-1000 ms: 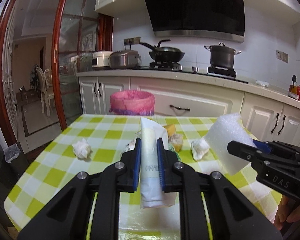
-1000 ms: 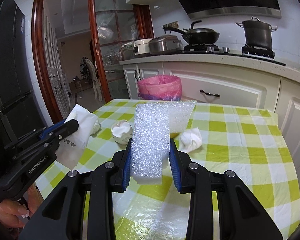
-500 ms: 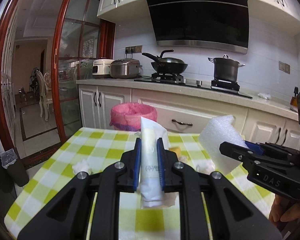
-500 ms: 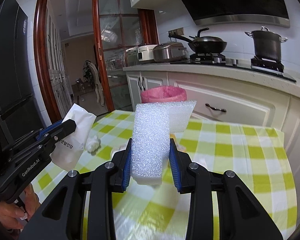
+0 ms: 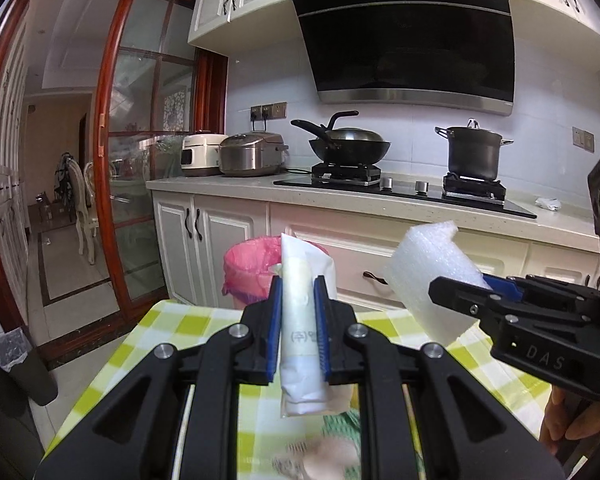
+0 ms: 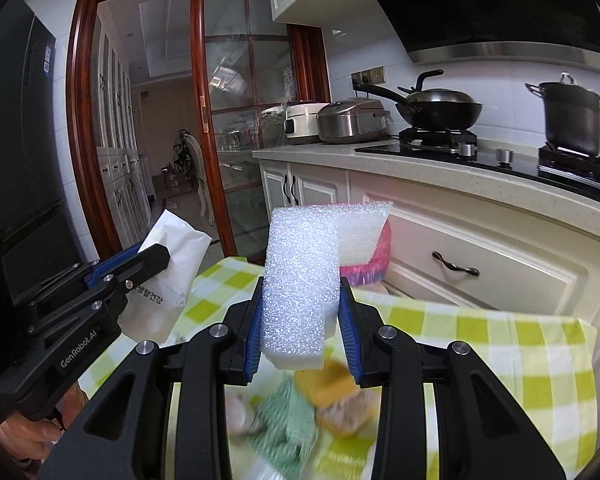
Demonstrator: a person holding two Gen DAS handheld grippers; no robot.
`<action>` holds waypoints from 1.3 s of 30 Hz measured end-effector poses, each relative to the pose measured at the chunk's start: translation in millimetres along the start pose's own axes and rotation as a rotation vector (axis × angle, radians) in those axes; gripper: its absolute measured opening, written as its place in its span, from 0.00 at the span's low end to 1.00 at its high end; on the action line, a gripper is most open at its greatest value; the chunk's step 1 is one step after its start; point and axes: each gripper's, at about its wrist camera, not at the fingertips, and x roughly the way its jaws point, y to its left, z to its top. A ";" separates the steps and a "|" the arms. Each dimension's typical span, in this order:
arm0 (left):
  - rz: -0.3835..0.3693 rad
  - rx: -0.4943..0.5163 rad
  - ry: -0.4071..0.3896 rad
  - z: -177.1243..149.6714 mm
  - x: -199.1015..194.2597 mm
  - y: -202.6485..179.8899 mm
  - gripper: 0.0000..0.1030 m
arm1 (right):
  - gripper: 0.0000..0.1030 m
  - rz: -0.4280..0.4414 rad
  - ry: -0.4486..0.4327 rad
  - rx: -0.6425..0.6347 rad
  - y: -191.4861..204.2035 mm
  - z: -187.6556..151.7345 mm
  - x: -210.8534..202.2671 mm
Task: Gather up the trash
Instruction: 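Carry the foam sheet and tube packet over the pink bin and open both tools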
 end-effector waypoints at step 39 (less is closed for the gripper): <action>-0.007 -0.077 0.177 29.7 420.3 116.7 0.42 | 0.67 0.154 0.155 0.012 -142.2 84.7 396.3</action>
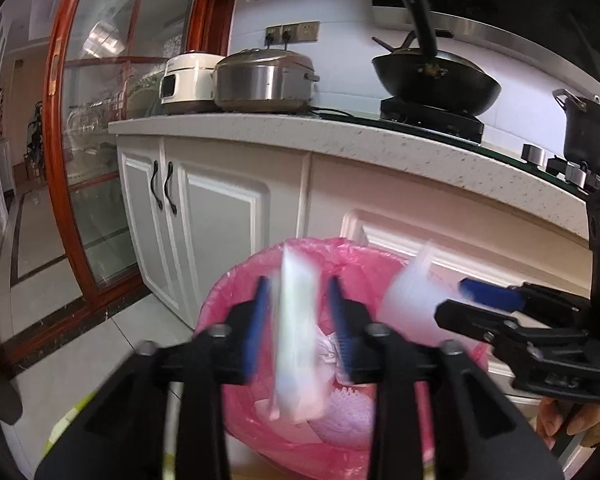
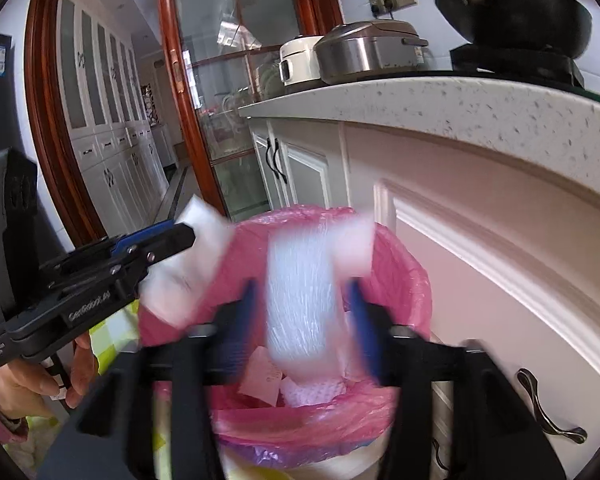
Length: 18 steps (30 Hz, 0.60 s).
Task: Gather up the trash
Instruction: 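Carry the foam sheet and tube packet over the pink bin and open both tools, then move both open tools back over the table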
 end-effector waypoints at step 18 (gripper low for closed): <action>0.015 0.001 -0.120 18.3 -202.8 -31.8 0.96 | 0.71 -0.037 -0.125 0.001 59.3 12.0 -189.4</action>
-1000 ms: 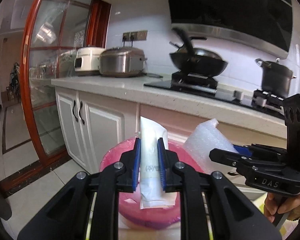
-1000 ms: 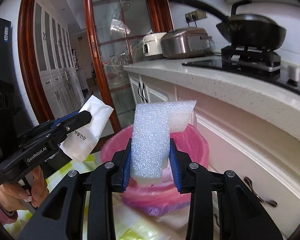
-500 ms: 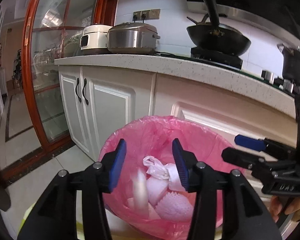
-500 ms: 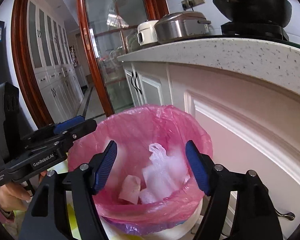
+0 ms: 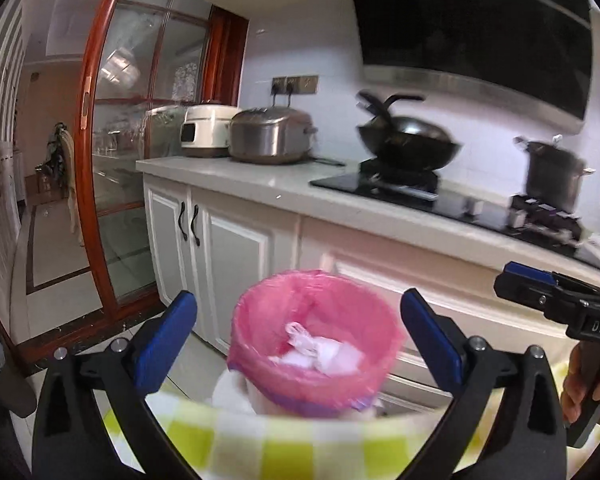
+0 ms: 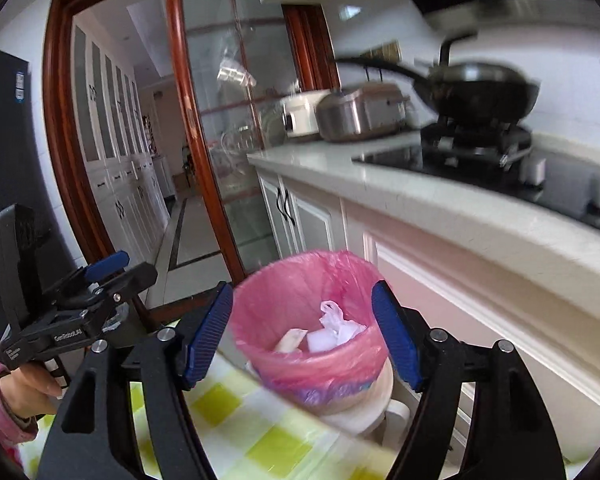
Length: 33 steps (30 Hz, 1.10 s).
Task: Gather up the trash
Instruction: 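Move both open tools back over the table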
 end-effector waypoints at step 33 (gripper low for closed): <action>0.040 -0.035 0.019 -174.4 -292.1 -59.2 0.96 | 0.83 -0.163 0.037 0.060 136.9 -216.5 -271.9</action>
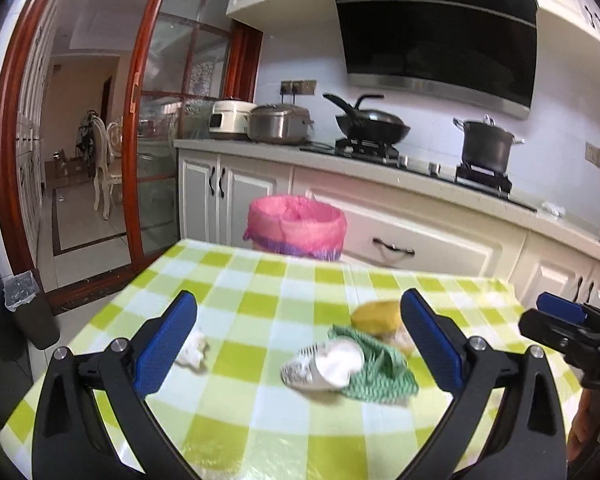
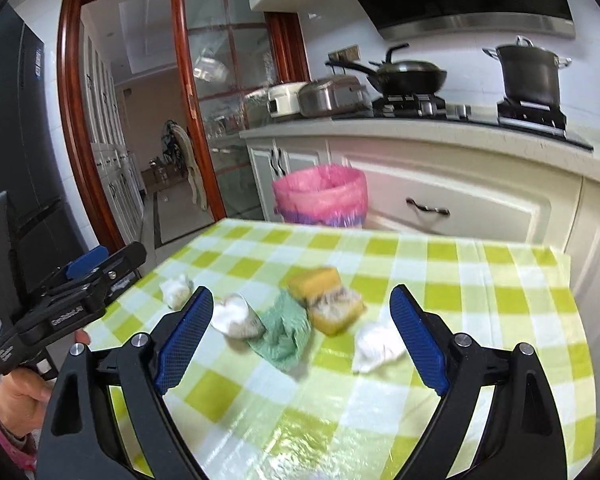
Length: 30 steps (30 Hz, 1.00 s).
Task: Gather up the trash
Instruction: 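Move both open tools back over the table, then grasp the white paper cup with left tool while right tool grasps a white tissue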
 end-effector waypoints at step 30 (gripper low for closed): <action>-0.024 0.063 0.256 -35.7 103.8 -17.0 0.86 | 0.60 -0.092 0.268 0.155 -69.2 -41.9 124.4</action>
